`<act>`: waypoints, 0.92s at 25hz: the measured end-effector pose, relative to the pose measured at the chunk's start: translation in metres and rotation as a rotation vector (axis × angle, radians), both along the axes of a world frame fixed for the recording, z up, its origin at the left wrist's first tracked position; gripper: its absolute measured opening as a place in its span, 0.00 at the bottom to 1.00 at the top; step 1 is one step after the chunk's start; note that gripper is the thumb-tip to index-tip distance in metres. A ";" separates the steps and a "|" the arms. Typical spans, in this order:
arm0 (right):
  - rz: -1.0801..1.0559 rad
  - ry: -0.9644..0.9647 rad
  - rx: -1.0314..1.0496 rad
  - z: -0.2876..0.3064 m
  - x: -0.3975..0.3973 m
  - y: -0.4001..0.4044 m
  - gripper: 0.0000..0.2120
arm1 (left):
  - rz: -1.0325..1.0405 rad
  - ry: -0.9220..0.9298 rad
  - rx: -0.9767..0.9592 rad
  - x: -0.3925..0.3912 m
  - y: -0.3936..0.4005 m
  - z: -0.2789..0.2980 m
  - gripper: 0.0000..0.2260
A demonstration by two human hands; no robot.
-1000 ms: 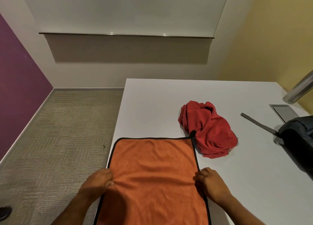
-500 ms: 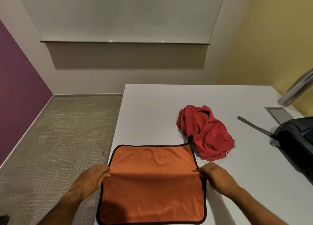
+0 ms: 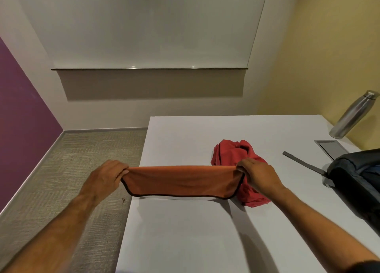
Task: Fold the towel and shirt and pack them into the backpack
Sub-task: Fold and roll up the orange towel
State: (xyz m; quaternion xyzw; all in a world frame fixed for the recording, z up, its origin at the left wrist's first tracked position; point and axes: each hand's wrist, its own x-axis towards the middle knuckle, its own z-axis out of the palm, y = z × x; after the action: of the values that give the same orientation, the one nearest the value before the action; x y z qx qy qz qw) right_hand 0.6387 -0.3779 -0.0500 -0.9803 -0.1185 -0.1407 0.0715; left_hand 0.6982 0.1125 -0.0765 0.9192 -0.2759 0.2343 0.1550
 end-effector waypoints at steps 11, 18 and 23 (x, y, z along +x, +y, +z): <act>0.234 -0.169 -0.116 -0.036 -0.058 -0.021 0.19 | -0.177 0.031 0.140 -0.065 0.014 -0.040 0.10; 0.480 0.126 -0.197 -0.136 -0.151 -0.034 0.14 | -0.379 0.198 0.246 -0.159 0.008 -0.133 0.08; 0.456 0.200 -0.203 -0.149 -0.162 -0.028 0.13 | -0.353 0.284 0.319 -0.169 0.005 -0.139 0.06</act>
State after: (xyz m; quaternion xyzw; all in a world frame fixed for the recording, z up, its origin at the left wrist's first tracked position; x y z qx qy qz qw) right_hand 0.4767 -0.4056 -0.1992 -0.9394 -0.3423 -0.0109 0.0142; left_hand 0.5294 0.1173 -0.2153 0.8932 -0.4410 0.0261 0.0836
